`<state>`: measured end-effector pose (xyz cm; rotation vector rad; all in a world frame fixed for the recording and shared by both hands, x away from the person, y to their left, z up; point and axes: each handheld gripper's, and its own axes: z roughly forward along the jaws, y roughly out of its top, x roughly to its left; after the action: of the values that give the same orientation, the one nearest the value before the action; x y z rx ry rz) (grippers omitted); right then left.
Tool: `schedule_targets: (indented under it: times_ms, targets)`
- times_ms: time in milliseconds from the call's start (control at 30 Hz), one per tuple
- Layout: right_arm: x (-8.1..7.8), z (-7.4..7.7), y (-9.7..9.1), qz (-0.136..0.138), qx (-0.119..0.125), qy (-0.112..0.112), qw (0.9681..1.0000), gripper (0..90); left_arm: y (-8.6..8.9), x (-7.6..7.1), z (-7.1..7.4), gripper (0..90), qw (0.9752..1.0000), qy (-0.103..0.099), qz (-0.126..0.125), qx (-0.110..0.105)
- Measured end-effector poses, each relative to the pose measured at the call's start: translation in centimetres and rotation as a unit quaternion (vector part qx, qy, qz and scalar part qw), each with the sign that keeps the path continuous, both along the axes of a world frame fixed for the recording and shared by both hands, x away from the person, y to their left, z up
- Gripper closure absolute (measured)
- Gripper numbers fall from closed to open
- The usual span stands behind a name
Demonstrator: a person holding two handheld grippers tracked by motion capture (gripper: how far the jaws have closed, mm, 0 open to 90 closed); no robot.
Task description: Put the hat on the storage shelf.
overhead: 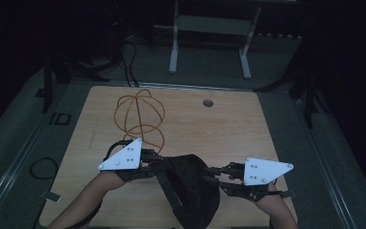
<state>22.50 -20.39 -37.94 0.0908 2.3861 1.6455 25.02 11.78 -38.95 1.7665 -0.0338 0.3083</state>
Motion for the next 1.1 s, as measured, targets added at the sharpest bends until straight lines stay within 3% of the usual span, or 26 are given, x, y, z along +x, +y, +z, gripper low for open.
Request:
schedule_targets:
  times_ms: [133,400,533,700,733,800,867,900,933,967,1100]
  targets:
    - [0.1,-0.1,0.2,-0.021,0.000,0.003,0.9998,88.8,0.0,0.4,-0.2,89.2,0.9998,0.009,0.015,0.006]
    - [0.3,0.3,-0.4,-0.033,0.045,0.019,0.9983,89.1,-0.1,1.1,-0.2,87.8,0.9976,0.030,0.062,0.002]
    - [0.4,0.8,-0.9,-0.037,0.061,0.021,0.9973,89.1,-0.2,1.5,0.0,78.1,0.9951,0.044,0.088,0.003]
    - [0.4,1.5,-1.6,-0.059,0.067,0.011,0.9959,89.1,-0.1,1.7,-0.1,55.3,0.9898,0.060,0.129,0.011]
    - [0.5,1.7,-1.7,-0.061,0.069,0.012,0.9957,89.1,0.0,1.7,-0.2,52.9,0.9899,0.064,0.126,0.012]
    - [0.6,1.9,-2.1,-0.076,0.072,0.007,0.9945,89.1,0.2,1.6,-0.3,52.1,0.9871,0.060,0.147,0.022]
    - [0.6,2.0,-2.3,-0.076,0.072,0.008,0.9944,89.1,0.3,1.6,-0.5,49.4,0.9865,0.068,0.148,0.021]
    - [0.7,2.1,-2.5,-0.084,0.074,0.008,0.9937,89.1,0.4,1.4,-0.7,48.9,0.9843,0.066,0.162,0.025]
    - [0.8,2.3,-2.8,-0.089,0.074,0.005,0.9933,89.1,0.6,1.4,-0.8,48.0,0.9844,0.068,0.161,0.025]
    - [0.9,2.3,-2.9,-0.095,0.076,0.003,0.9926,89.1,0.7,1.3,-1.0,47.9,0.9827,0.067,0.171,0.027]
    - [1.4,2.5,-3.5,-0.113,0.079,0.001,0.9904,89.2,1.5,0.9,-1.4,46.8,0.9809,0.071,0.180,0.020]
